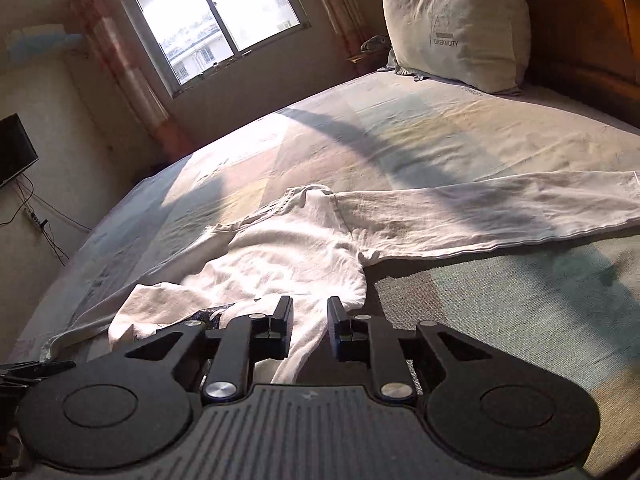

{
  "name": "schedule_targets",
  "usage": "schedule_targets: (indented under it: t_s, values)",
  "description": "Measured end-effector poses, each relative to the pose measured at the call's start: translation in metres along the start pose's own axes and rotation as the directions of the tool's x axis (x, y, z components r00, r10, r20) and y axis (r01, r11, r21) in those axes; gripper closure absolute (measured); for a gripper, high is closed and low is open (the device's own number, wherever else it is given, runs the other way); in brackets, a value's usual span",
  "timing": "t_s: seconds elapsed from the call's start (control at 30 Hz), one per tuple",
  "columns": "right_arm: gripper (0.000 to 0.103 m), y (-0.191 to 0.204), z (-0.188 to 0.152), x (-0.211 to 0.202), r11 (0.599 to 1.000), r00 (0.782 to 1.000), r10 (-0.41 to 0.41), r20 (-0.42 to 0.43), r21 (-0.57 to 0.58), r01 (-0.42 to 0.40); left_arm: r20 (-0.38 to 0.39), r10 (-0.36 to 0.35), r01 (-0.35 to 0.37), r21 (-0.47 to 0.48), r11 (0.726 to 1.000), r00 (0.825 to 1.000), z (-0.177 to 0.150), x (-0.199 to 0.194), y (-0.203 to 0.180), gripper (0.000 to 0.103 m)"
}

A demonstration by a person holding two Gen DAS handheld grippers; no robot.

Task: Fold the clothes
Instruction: 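Release the fabric and move both grippers over the bunched shirt front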

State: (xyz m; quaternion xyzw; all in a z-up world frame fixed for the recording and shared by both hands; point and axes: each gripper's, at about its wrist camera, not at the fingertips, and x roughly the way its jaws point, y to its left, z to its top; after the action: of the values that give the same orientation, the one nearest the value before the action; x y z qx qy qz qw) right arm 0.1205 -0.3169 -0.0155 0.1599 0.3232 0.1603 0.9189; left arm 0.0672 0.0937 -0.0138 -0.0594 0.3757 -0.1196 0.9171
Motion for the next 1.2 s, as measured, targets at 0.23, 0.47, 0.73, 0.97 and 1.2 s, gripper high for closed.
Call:
schedule_targets:
  t_s: [0.23,0.47,0.73,0.97,1.2]
  values:
    - [0.048,0.009,-0.03,-0.01,0.999,0.999,-0.012,-0.031,-0.033,0.011,-0.019,-0.001,0.001,0.013,1.0,1.0,-0.009,-0.004,-0.003,0.021]
    - [0.04,0.056,-0.044,-0.01,0.978,0.996,0.077,-0.054,-0.189,-0.085,-0.049,0.023,-0.022,0.022,1.0,0.999,-0.014,0.002,-0.005,0.021]
    - [0.038,0.148,-0.061,0.051,0.883,0.922,0.254,-0.291,-0.319,-0.344,-0.062,0.052,-0.052,-0.009,0.999,0.997,-0.018,0.004,0.009,0.021]
    - [0.038,0.168,-0.041,0.112,0.87,0.954,0.15,-0.259,-0.424,-0.252,-0.085,0.067,-0.072,-0.054,0.996,0.994,-0.018,0.016,0.032,0.02]
    - [0.038,0.126,0.004,0.189,0.901,0.978,0.0,-0.207,-0.425,-0.09,-0.1,0.04,-0.046,-0.061,0.997,0.994,-0.007,0.047,0.042,0.02]
